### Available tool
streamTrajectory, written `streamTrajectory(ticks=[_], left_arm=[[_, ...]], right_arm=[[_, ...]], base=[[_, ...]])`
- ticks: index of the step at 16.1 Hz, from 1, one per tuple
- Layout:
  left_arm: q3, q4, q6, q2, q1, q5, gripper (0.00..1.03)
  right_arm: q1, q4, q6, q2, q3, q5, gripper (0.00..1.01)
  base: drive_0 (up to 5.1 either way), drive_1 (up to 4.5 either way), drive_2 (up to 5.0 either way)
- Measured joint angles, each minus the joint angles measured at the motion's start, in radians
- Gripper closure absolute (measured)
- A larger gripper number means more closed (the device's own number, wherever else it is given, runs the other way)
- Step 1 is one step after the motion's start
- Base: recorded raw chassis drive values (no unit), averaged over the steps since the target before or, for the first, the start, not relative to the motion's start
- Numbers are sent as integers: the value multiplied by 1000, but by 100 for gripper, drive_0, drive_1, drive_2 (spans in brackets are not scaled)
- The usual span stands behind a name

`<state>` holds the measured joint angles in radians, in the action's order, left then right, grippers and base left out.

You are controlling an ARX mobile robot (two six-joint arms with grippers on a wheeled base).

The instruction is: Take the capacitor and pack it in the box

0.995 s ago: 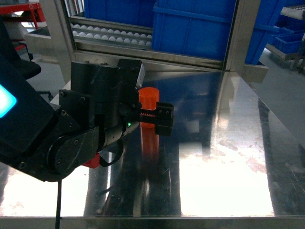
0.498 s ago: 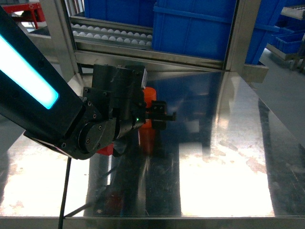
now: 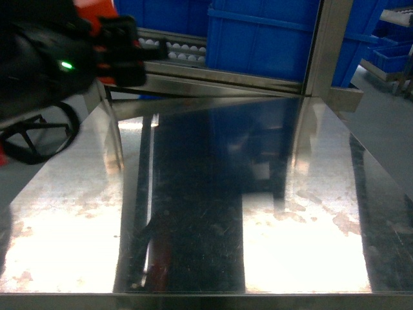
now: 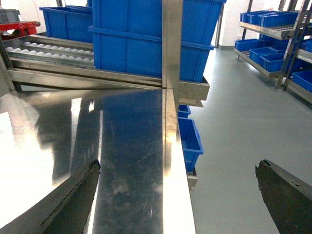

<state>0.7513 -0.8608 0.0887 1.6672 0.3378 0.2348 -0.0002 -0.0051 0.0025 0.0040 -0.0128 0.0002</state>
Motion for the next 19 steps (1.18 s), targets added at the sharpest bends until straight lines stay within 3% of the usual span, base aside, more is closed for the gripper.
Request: streamTrajectory(ticks=[2, 6, 9, 11, 13, 14, 15, 16, 19], left_arm=[[-209, 28, -19, -280, -14, 93, 58], [-352, 121, -41, -538, 10, 172, 58], [-460, 306, -74, -874, 99, 314, 58], [-479, 503, -75, -1147, 216, 450, 58], [-478, 511, -69, -1201, 220, 470, 58], [-480, 529, -67, -1189, 219, 463, 58], [-470, 666, -73, -1224, 170, 339, 58], [-494, 725, -76, -1265, 109, 242, 58], [-567, 739, -76, -1364, -32, 80, 58]], right_arm=[[0, 0, 0, 0, 0, 0, 3], [0, 0, 0, 0, 0, 0, 3], [0, 0, 0, 0, 0, 0, 3], [0, 0, 0, 0, 0, 0, 3], [0, 0, 0, 0, 0, 0, 3], [0, 0, 0, 0, 0, 0, 3], [0, -1, 0, 0, 0, 0, 3], [0, -1, 0, 0, 0, 0, 3], [0, 0, 0, 0, 0, 0, 3]], base=[[0, 0, 0], [0, 0, 0], [0, 0, 0], [0, 0, 0], [0, 0, 0], [0, 0, 0], [0, 0, 0], [0, 0, 0], [0, 0, 0]])
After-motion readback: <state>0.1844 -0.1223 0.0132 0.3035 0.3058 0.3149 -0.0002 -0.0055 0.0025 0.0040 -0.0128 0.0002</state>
